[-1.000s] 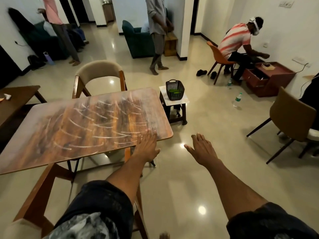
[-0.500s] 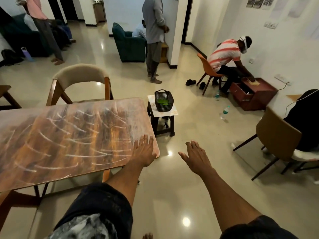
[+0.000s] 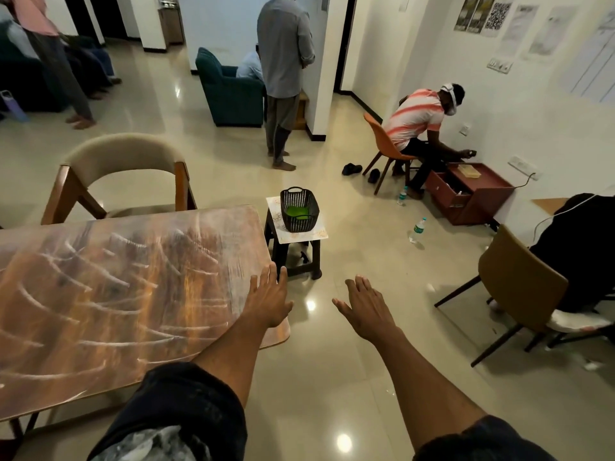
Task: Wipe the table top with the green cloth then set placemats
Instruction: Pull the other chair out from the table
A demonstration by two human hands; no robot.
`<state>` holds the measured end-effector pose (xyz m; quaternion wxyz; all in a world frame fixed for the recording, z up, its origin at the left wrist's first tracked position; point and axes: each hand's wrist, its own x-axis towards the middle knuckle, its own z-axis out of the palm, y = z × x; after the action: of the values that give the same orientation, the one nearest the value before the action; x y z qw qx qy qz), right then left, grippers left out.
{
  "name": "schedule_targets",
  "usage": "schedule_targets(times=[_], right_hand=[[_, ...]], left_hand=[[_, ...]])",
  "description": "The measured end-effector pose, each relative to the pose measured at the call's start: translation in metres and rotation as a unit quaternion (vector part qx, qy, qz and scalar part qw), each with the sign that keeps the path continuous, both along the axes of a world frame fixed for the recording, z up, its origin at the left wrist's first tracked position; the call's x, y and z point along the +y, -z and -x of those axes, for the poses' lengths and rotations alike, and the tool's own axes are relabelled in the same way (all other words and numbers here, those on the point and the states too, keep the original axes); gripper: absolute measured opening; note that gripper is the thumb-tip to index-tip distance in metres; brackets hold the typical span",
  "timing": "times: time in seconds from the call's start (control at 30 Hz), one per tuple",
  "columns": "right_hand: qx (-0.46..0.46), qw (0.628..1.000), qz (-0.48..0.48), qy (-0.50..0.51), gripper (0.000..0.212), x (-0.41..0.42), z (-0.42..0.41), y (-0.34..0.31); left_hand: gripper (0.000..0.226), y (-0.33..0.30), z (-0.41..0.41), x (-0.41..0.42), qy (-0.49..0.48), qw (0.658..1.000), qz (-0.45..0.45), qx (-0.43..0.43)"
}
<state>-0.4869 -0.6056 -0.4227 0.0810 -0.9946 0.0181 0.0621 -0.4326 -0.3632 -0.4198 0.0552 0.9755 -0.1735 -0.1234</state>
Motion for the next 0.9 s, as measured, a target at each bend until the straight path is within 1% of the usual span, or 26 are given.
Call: schedule_targets(times=[0.3, 0.5, 0.63, 0.73, 0.83, 0.9], right_hand=[[-0.018, 0.999, 0.013, -0.032, 0.063, -0.047, -0.097, 0.008], [-0.017, 0.999, 0.003, -0.034, 0.066, -0.102, -0.162, 0.005], [-0.007, 0.999, 0.007, -0.048, 0.066, -0.135, -0.199, 0.013], [-0.002, 0.998, 0.0, -0.061, 0.066, -0.148, -0.221, 0.017], [0.006, 0.998, -0.009, -0.066, 0.074, -0.155, -0.241, 0.02], [0.007, 0.997, -0.014, -0.071, 0.07, -0.161, -0.255, 0.024]], left_hand=[[0.087, -0.001, -0.083, -0.052, -0.011, 1.0, 0.0, -0.005], [0.087, 0.008, -0.138, -0.094, -0.022, 1.0, -0.011, 0.007], [0.086, 0.007, -0.166, -0.121, -0.037, 0.999, -0.02, -0.008], [0.086, 0.008, -0.184, -0.134, -0.044, 0.999, -0.022, -0.012], [0.086, 0.012, -0.201, -0.145, -0.05, 0.998, -0.038, -0.001], [0.086, 0.013, -0.215, -0.152, -0.052, 0.998, -0.044, 0.004]])
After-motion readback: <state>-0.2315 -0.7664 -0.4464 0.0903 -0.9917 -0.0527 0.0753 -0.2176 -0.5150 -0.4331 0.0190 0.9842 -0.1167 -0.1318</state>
